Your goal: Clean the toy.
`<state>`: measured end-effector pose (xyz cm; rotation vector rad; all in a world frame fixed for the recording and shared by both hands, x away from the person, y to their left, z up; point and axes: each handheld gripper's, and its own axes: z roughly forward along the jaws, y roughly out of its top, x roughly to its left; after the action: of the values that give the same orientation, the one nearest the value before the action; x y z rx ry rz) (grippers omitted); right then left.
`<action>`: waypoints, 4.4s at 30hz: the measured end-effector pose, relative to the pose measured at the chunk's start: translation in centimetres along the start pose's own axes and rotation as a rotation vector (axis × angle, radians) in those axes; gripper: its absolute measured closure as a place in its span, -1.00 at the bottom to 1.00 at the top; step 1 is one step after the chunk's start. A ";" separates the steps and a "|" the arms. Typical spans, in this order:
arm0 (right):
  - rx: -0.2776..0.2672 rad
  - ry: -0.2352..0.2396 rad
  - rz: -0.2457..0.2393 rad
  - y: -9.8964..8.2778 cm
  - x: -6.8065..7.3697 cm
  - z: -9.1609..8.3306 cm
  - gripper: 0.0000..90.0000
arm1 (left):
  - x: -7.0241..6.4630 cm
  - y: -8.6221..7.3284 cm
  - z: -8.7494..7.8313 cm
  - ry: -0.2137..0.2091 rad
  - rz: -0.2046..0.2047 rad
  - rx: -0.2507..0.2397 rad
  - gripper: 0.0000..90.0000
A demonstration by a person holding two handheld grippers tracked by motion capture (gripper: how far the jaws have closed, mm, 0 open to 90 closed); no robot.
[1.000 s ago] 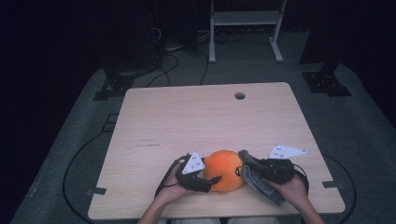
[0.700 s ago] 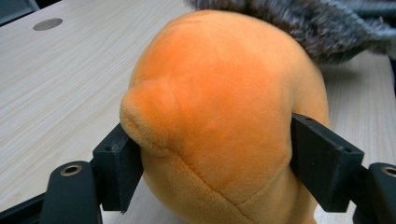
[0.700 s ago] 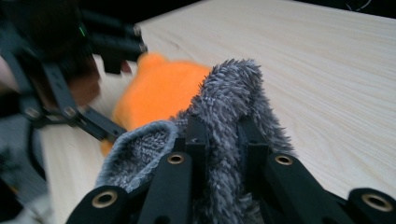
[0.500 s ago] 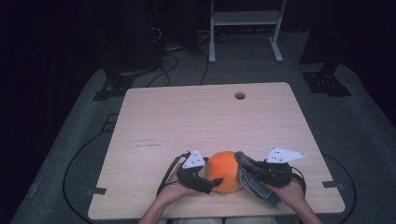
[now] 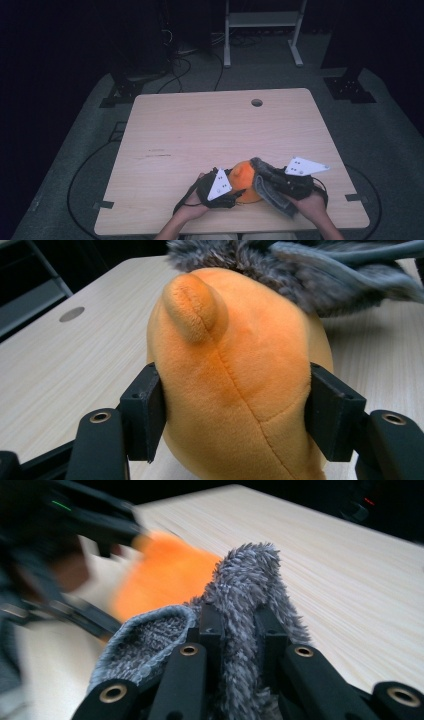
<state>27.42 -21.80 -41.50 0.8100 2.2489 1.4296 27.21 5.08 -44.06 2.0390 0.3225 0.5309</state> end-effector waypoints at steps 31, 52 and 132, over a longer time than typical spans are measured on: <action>-0.038 0.036 -0.009 0.8 0.1 1.0 0.73 | 0.2 -0.1 0.1 -0.028 -0.049 -0.020 -0.34; -0.083 -0.061 -0.053 1.2 0.1 -0.6 0.73 | 0.1 0.4 0.6 0.017 -0.043 -0.022 -0.08; 0.034 0.040 0.157 -1.9 -2.1 1.0 0.73 | 1.6 -1.0 -0.9 -0.009 -0.073 -0.050 -0.21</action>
<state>29.10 -23.02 -43.67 0.9968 2.2895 1.4919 28.10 6.94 -44.14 1.9728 0.3736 0.4801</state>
